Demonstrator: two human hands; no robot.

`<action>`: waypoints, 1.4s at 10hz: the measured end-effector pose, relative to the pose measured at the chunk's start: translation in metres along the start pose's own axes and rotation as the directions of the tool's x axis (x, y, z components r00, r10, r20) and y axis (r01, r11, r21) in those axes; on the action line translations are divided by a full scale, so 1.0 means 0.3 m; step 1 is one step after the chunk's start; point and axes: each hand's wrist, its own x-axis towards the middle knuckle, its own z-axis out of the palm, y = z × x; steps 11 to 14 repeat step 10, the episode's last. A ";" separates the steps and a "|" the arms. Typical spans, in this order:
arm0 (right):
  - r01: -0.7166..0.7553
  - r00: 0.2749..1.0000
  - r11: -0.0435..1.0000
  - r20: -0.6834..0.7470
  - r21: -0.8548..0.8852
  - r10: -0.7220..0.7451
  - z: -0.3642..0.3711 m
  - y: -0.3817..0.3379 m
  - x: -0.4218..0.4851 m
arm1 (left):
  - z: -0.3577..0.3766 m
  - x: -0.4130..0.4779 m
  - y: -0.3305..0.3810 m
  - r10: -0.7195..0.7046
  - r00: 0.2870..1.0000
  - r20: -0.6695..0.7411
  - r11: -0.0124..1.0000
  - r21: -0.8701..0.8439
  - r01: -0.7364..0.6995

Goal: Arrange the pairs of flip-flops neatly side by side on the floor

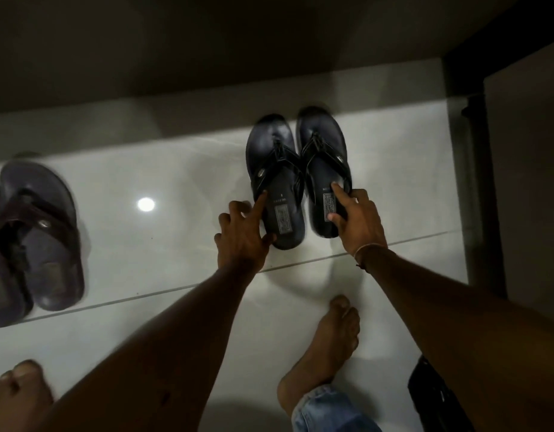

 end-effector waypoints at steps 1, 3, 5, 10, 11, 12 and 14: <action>0.017 1.000 1.000 -0.003 0.004 -0.017 0.005 0.013 -0.019 | 0.013 -0.020 -0.003 -0.014 1.000 0.016 1.000 -0.004 0.014; 0.012 1.000 1.000 -0.006 0.026 -0.012 0.033 0.036 -0.065 | 0.032 -0.067 -0.010 -0.013 1.000 0.015 1.000 0.021 0.012; 0.018 1.000 1.000 -0.015 0.022 -0.017 0.053 0.050 -0.086 | 0.049 -0.081 -0.021 -0.015 1.000 0.007 0.999 0.032 0.015; -0.049 0.997 0.999 -0.064 0.025 0.050 -0.018 -0.002 -0.174 | -0.047 -0.155 -0.015 0.045 0.997 -0.059 0.999 -0.001 -0.045; -0.049 0.997 0.999 -0.064 0.025 0.050 -0.018 -0.002 -0.174 | -0.047 -0.155 -0.015 0.045 0.997 -0.059 0.999 -0.001 -0.045; -0.049 0.997 0.999 -0.064 0.025 0.050 -0.018 -0.002 -0.174 | -0.047 -0.155 -0.015 0.045 0.997 -0.059 0.999 -0.001 -0.045; -0.049 0.997 0.999 -0.064 0.025 0.050 -0.018 -0.002 -0.174 | -0.047 -0.155 -0.015 0.045 0.997 -0.059 0.999 -0.001 -0.045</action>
